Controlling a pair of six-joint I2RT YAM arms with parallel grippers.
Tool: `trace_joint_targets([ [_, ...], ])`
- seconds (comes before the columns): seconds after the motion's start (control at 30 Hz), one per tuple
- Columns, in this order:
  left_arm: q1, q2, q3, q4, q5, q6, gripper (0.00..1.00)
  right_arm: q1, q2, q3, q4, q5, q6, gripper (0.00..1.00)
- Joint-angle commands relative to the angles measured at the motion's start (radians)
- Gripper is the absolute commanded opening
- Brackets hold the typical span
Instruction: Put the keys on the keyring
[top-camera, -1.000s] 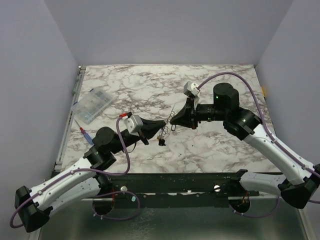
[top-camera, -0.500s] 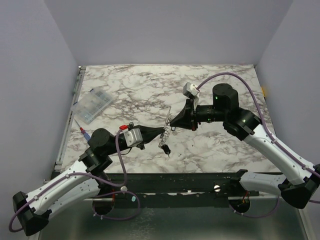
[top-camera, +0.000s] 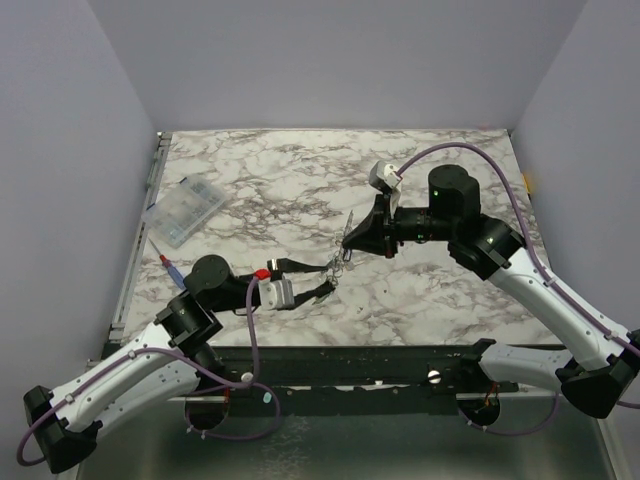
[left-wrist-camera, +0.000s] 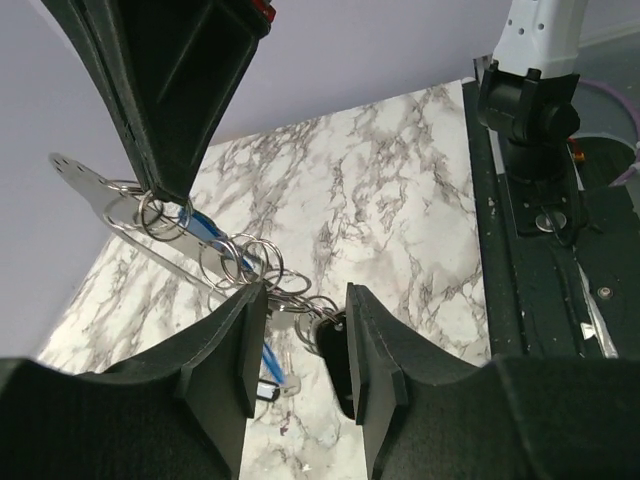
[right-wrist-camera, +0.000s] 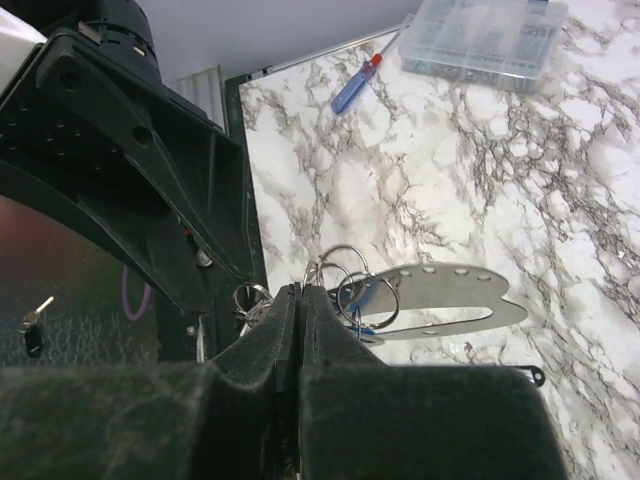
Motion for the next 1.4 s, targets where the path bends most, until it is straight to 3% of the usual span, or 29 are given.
trace_joint_targets([
  [0.0,-0.001,-0.029,0.03,-0.02,-0.037,0.027,0.42,-0.001,-0.016,0.044,0.009,-0.04,0.0,0.01],
  [0.13,-0.001,-0.023,0.065,-0.041,-0.111,-0.005,0.31,0.0,-0.008,0.06,-0.042,-0.081,-0.017,0.01],
  [0.43,0.0,0.036,0.11,-0.103,-0.119,0.006,0.32,-0.001,-0.01,0.043,-0.065,-0.125,-0.02,0.01],
  [0.5,0.0,0.05,0.118,-0.103,-0.168,-0.038,0.33,-0.002,-0.021,0.02,-0.034,-0.005,0.028,0.01],
  [0.6,-0.001,0.076,0.095,-0.124,-0.25,-0.122,0.4,-0.001,-0.043,-0.053,0.012,0.353,0.176,0.01],
  [0.7,-0.003,0.128,0.048,-0.109,-0.244,-0.228,0.4,-0.001,-0.057,-0.12,-0.03,0.685,0.332,0.04],
  [0.77,-0.003,0.182,0.036,-0.066,-0.255,-0.345,0.41,-0.003,-0.068,-0.182,-0.058,0.835,0.45,0.18],
  [0.83,-0.004,0.247,0.04,-0.039,-0.31,-0.467,0.4,-0.007,-0.071,-0.242,-0.067,0.835,0.504,0.58],
  [0.87,-0.006,0.278,0.049,-0.036,-0.35,-0.526,0.39,-0.015,-0.063,-0.274,-0.074,0.808,0.527,0.72],
  [0.9,-0.008,0.313,0.058,-0.041,-0.387,-0.575,0.38,-0.025,-0.046,-0.283,-0.101,0.786,0.558,0.78],
  [1.07,-0.028,0.413,0.103,-0.102,-0.485,-0.639,0.38,-0.042,0.001,-0.323,-0.23,0.819,0.725,0.8],
  [1.23,-0.042,0.499,0.11,-0.132,-0.569,-0.726,0.34,-0.041,-0.033,-0.412,-0.216,0.722,0.814,0.81],
  [1.37,-0.15,0.571,0.114,-0.13,-0.624,-0.716,0.36,-0.039,0.007,-0.462,-0.198,0.652,0.835,0.82],
])
